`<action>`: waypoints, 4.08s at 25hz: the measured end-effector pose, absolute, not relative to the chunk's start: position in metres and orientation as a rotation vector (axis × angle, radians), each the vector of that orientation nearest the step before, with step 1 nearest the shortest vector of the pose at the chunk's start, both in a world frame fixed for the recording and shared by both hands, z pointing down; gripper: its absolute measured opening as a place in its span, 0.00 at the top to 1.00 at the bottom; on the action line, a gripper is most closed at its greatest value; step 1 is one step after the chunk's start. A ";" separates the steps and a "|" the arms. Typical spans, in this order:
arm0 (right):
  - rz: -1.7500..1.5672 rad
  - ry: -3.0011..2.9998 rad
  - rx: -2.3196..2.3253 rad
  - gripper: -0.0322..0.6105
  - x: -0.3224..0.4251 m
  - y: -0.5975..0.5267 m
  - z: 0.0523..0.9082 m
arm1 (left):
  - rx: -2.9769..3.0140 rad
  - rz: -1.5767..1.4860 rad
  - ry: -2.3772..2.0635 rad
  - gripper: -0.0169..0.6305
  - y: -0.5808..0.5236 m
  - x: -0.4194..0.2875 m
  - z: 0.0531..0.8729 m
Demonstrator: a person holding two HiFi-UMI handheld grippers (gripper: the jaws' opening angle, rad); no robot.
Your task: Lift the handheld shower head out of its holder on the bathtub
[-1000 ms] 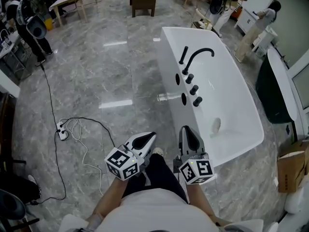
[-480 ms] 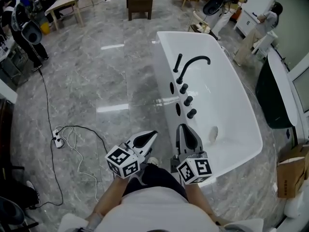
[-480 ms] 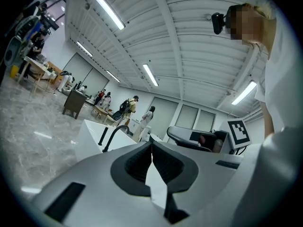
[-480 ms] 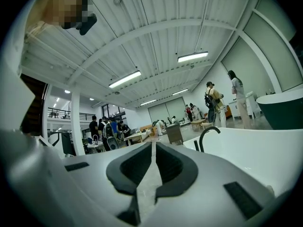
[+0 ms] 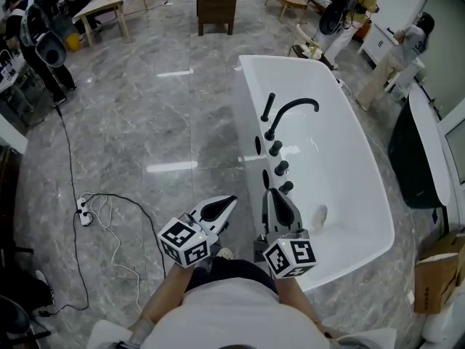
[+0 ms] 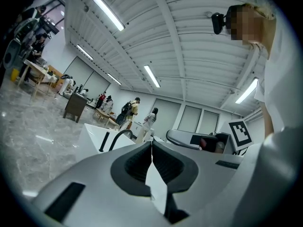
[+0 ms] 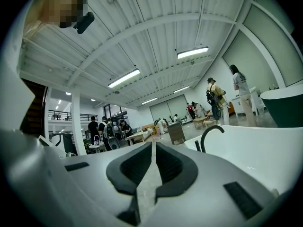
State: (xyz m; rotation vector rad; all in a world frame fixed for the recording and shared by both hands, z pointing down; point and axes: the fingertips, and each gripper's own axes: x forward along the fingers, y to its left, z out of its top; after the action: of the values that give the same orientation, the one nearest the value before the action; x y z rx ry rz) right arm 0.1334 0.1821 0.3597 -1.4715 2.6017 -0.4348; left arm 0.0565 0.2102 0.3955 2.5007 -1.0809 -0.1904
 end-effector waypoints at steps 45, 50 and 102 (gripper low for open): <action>-0.539 2.569 -1.653 0.92 0.118 0.011 0.378 | 2.455 -0.139 -1.067 0.95 0.037 0.032 0.406; -0.545 2.567 -1.679 0.92 0.102 -0.021 0.378 | 2.463 -0.133 -1.037 0.95 0.001 0.019 0.404; -0.670 2.305 -1.923 0.92 0.098 -0.249 0.425 | 2.500 0.012 -0.831 0.95 -0.240 0.028 0.443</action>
State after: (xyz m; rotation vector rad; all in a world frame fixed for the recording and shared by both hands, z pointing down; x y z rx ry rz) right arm 0.0981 -0.2488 0.4246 -1.9227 2.3054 -0.6700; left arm 0.0279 -0.2403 0.4427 2.5001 -0.8313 0.0121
